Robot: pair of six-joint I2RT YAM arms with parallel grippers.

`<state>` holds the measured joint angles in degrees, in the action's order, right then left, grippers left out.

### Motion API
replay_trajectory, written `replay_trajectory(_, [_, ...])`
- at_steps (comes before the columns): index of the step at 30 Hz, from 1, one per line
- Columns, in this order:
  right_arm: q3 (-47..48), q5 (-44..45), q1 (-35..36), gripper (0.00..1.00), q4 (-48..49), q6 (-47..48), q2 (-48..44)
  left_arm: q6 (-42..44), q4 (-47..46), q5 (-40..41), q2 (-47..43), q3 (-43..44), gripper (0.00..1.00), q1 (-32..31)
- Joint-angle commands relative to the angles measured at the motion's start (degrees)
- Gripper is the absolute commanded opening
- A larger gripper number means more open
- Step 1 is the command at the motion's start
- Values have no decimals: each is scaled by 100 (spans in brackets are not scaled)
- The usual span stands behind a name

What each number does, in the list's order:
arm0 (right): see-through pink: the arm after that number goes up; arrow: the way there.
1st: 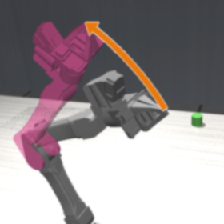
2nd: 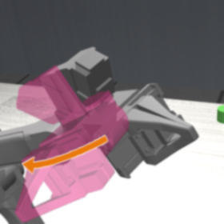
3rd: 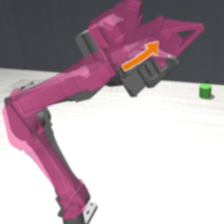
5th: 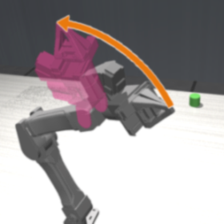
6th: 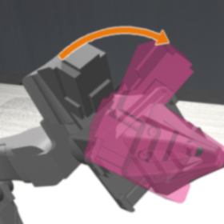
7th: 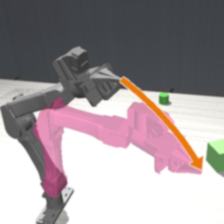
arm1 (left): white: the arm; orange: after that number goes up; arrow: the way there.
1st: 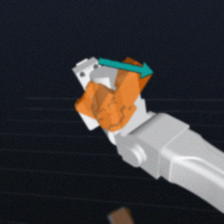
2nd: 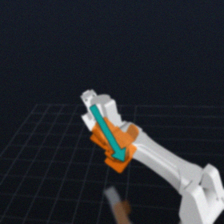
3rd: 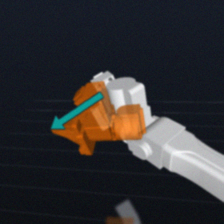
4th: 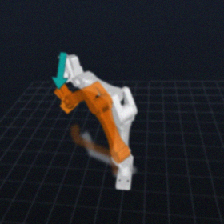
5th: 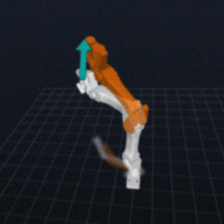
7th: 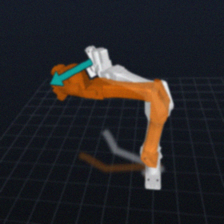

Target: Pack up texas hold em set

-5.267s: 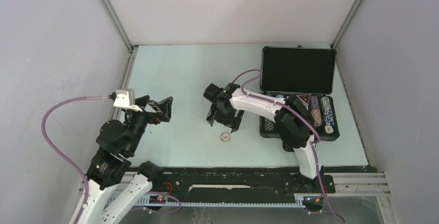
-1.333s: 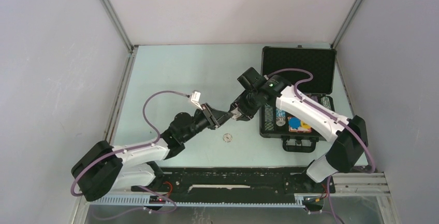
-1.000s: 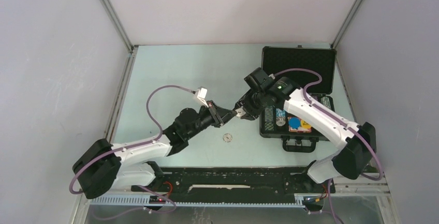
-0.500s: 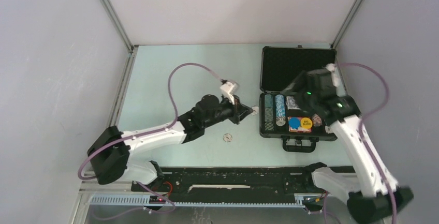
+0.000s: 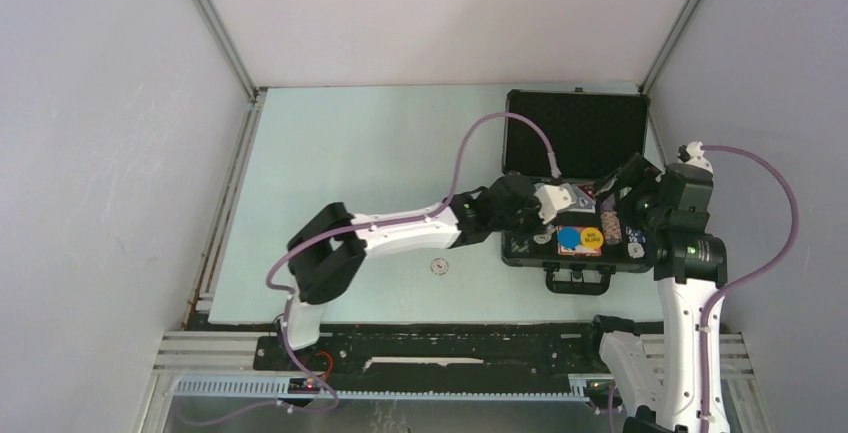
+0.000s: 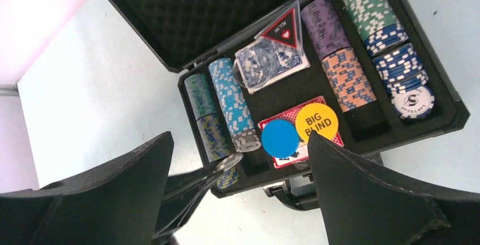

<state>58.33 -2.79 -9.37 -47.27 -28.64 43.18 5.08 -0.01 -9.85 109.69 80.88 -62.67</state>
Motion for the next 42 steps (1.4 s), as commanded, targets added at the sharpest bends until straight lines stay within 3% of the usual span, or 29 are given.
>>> replay_trajectory(1, [-5,-392,-30,97,301,324,-167,796,930,105,605,1147,0,-58])
replay_trajectory(6, [15,-519,-36,97,410,282,-341,998,1280,183,1061,1658,0,-119])
replay_trajectory(13, [11,-470,-43,97,385,253,-366,934,1329,392,1244,1743,3,-148])
replay_trajectory(20, [9,-526,-39,97,355,258,-372,800,1204,856,1242,1725,19,-158])
replay_trajectory(25, [12,-609,-39,97,330,256,-376,605,1265,740,1252,1871,38,-149])
replay_trajectory(28, [12,-708,-39,97,320,276,-383,506,1222,763,1104,1828,43,-143])
replay_trajectory(34, [18,-702,-31,98,179,335,-228,3,951,489,-86,1011,50,-18])
replay_trajectory(42, [69,-728,550,100,110,286,322,-1095,823,712,-3368,-1352,61,281])
